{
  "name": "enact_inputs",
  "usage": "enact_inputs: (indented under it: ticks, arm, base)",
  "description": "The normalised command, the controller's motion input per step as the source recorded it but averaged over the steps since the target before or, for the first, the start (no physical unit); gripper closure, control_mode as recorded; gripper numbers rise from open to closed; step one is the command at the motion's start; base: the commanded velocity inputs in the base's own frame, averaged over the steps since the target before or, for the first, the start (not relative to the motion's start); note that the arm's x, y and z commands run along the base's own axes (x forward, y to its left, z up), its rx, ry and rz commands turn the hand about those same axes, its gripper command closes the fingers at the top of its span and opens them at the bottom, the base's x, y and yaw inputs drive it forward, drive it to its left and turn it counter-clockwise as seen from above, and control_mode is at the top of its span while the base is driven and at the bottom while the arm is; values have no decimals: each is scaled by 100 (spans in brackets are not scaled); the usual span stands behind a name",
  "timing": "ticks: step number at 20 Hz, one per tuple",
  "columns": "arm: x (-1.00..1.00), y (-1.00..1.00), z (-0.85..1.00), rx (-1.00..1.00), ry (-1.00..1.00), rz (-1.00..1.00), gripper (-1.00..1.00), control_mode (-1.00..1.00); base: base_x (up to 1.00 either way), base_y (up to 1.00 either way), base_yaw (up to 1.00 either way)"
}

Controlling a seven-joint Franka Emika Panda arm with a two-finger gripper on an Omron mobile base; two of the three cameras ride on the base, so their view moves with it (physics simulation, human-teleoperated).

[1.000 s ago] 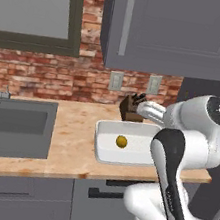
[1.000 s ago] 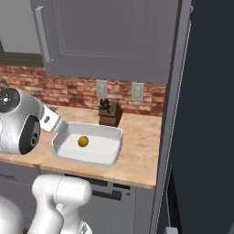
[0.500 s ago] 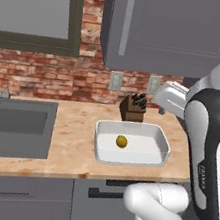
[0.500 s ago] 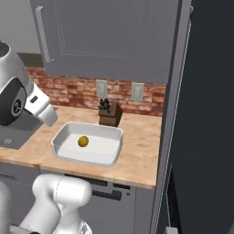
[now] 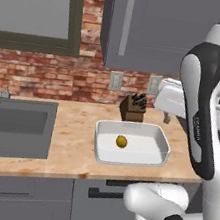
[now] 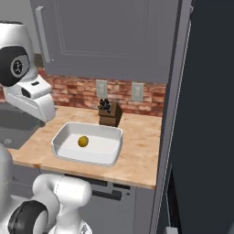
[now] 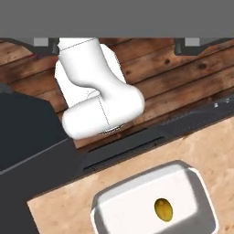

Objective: Take the lemon and potato out of the freezer and place them in the tupperware container on the counter. Then put the tupperware containing the vegetables back in the freezer.

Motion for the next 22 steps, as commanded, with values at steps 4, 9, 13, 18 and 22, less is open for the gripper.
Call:
enact_inputs:
  ticks: [4,9,13,18,22]
  arm:
    - [-11,0,-8,-4,3,0,-100,100]
    - [0,0,0,0,0,0,-100,100]
    - [0,0,0,0,0,0,-100,100]
    - [0,0,0,0,0,0,-100,100]
    - [0,0,0,0,0,0,-100,100]
  base:
    - [-67,0,0]
    - [-100,0,0]
    - [-100,0,-4]
    - [-100,-9,-10]
    - [-100,-27,-21]
